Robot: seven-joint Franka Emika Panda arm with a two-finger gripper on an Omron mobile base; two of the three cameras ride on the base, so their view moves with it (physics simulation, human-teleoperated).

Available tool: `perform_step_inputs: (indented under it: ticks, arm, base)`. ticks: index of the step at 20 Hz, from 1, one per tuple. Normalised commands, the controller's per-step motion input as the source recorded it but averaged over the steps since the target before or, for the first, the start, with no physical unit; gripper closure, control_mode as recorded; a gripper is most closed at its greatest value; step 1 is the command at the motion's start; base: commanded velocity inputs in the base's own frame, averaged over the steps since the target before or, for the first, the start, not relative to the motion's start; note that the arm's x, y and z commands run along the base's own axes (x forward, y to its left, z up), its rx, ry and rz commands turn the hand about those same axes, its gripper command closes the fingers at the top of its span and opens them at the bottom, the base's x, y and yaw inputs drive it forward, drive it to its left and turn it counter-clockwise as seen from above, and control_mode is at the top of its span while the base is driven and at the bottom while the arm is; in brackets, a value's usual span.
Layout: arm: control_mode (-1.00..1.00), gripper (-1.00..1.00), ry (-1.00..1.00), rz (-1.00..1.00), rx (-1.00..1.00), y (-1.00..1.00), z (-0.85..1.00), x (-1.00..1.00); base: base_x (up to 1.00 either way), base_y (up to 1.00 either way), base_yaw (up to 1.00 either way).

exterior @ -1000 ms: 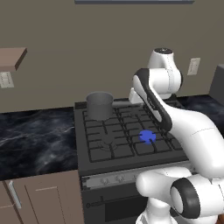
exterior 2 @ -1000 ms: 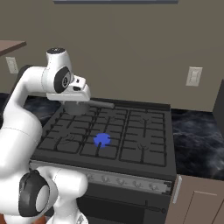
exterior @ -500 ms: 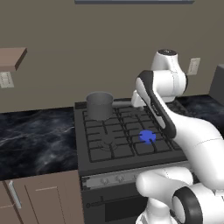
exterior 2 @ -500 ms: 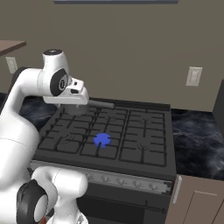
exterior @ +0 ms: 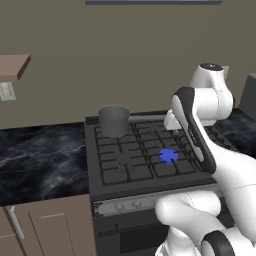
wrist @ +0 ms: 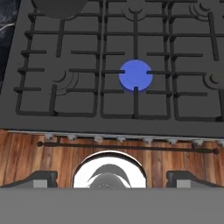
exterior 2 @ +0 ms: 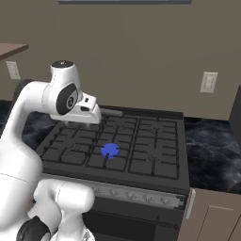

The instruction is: Turn off the front center burner of the stove.

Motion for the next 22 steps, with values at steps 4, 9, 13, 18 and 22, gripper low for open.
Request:
perform_step_inputs:
  ticks: [4, 9, 13, 18, 22]
  arm:
    - [-1.00, -1.00, 0.00, -0.04, 0.06, -0.40, -0.15, -0.60]
    - [-1.00, -1.00, 0.01, -0.03, 0.06, -0.45, -0.18, -0.30]
    - [-1.00, -1.00, 0.00, -0.02, 0.07, -0.40, -0.22, -0.21]
    - [-1.00, -1.00, 0.00, 0.00, 0.01, -0.13, -0.28, -0.30]
    - [-1.00, -1.00, -0.09, 0.00, 0.00, -0.16, -0.36, -0.19]
  base:
    - [0.00, 0.00, 0.00]
    - [0.00, 0.00, 0.00]
    - [0.00, 0.00, 0.00]
    - [0.00, 0.00, 0.00]
    - [0.00, 0.00, 0.00]
